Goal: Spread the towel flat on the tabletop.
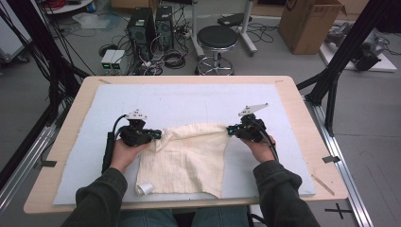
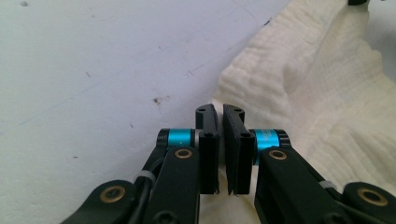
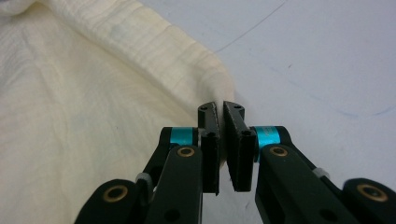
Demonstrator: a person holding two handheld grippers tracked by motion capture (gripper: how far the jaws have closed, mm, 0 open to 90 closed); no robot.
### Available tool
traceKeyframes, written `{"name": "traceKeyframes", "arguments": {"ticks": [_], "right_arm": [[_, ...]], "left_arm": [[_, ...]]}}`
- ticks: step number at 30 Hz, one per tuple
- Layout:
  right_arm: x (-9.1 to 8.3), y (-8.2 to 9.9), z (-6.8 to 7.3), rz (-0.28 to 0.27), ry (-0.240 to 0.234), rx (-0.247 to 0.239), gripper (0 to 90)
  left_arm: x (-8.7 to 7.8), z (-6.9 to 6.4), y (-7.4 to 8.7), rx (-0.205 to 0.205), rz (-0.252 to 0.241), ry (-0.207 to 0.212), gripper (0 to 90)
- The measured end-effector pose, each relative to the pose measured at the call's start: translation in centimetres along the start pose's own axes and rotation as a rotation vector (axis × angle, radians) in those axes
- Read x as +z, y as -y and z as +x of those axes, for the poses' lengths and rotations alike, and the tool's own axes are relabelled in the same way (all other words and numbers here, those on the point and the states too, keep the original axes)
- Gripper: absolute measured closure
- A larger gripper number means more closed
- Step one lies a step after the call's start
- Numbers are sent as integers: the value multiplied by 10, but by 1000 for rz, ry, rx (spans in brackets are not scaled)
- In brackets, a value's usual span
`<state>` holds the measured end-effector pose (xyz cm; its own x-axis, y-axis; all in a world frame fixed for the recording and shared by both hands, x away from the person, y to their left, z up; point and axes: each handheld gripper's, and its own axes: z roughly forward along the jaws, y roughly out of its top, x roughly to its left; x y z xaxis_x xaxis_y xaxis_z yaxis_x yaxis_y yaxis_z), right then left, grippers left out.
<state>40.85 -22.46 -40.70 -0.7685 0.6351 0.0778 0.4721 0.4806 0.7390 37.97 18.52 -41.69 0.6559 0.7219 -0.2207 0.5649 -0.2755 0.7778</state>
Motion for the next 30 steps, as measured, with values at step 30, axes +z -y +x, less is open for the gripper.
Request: {"name": "traceKeyframes", "arguments": {"ticks": [30], "right_arm": [[54, -55, -49, 50, 178, 88, 683]], "left_arm": [[17, 57, -32, -41, -48, -299, 648]]}}
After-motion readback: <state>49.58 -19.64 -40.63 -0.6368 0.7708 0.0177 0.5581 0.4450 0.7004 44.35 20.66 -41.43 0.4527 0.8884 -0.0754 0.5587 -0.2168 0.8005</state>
